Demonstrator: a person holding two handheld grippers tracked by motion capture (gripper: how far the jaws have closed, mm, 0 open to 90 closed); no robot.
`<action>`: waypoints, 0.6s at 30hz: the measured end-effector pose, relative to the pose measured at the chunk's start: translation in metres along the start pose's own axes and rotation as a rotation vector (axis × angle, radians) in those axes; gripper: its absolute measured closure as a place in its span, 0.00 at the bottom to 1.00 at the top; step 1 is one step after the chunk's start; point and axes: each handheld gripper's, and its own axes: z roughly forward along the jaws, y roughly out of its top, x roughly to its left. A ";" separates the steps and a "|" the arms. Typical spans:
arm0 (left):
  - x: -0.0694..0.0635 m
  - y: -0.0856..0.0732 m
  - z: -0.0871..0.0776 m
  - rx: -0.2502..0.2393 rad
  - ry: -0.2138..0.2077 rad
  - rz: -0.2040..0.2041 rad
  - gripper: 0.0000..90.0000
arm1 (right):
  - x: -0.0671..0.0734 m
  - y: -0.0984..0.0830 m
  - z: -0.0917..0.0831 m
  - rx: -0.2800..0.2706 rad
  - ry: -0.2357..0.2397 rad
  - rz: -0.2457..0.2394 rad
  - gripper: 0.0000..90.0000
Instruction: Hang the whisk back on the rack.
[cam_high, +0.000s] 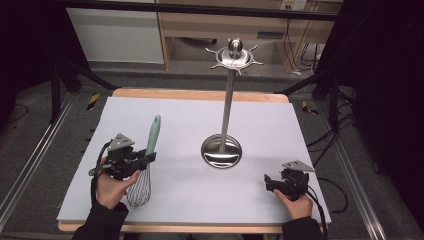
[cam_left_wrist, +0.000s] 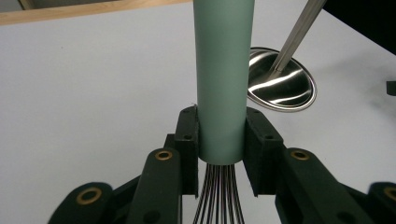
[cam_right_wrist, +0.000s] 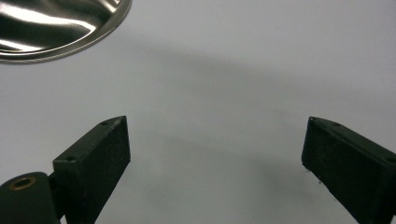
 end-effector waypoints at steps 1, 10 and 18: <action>0.000 0.000 -0.002 -0.016 0.000 -0.002 0.76 | 0.000 0.000 0.000 0.001 0.002 0.003 0.09; 0.002 0.003 -0.020 -0.110 0.006 -0.007 0.76 | 0.000 0.000 0.001 0.005 0.008 0.000 0.09; -0.004 0.010 -0.029 -0.165 0.004 0.023 0.76 | 0.000 0.000 0.001 0.003 0.004 0.006 0.09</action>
